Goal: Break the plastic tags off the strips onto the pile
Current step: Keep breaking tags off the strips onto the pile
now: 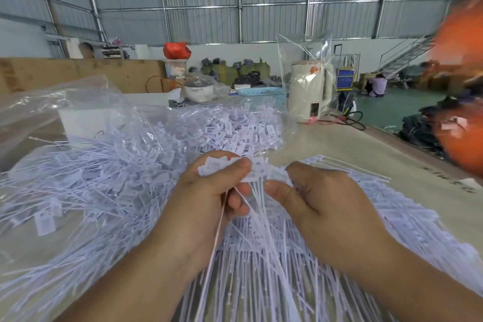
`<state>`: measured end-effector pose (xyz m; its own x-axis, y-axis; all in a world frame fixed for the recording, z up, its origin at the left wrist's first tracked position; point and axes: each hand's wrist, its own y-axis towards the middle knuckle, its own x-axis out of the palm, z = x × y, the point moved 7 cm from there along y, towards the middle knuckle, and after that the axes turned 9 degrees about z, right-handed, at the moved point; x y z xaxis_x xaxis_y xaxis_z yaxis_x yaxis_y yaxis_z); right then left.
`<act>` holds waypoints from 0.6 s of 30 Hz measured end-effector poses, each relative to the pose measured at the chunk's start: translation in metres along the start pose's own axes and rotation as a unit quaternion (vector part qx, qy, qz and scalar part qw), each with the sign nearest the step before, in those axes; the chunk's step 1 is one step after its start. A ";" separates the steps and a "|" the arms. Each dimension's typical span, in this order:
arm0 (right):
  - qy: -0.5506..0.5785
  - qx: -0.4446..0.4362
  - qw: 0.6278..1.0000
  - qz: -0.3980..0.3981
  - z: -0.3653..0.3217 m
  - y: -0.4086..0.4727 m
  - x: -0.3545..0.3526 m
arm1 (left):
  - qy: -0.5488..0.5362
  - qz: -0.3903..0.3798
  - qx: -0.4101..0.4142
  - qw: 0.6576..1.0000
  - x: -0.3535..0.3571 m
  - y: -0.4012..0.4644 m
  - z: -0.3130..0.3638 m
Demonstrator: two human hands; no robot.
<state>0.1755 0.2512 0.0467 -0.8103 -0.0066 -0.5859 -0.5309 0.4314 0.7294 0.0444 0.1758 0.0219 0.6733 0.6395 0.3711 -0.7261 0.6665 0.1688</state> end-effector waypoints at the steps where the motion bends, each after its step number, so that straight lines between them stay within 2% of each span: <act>1: -0.002 0.005 1.000 0.014 -0.002 0.000 -0.001 | -0.014 0.008 -0.003 1.000 0.001 -0.002 -0.001; 6: -0.043 -0.005 0.996 0.078 -0.009 -0.002 -0.003 | -0.044 0.055 0.027 0.997 0.001 -0.007 0.000; 9: 0.049 0.086 0.986 0.133 0.015 0.005 -0.016 | -0.058 0.074 0.037 0.995 -0.005 -0.006 0.000; 11: 0.082 0.097 0.982 0.140 0.029 0.009 -0.024 | -0.049 0.068 0.036 0.996 -0.007 -0.004 0.001; 14: 0.103 0.019 0.994 0.042 0.015 0.007 -0.010 | 0.002 0.034 0.034 0.999 -0.005 -0.004 0.000; 18: 0.053 -0.056 0.993 -0.089 0.000 0.000 0.014 | 0.067 -0.044 0.040 0.996 0.005 -0.008 -0.004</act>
<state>0.1645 0.2507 0.0388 -0.7201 -0.1708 -0.6725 -0.6869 0.3125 0.6562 0.0536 0.1753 0.0183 0.7428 0.6296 0.2275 -0.6694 0.6923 0.2697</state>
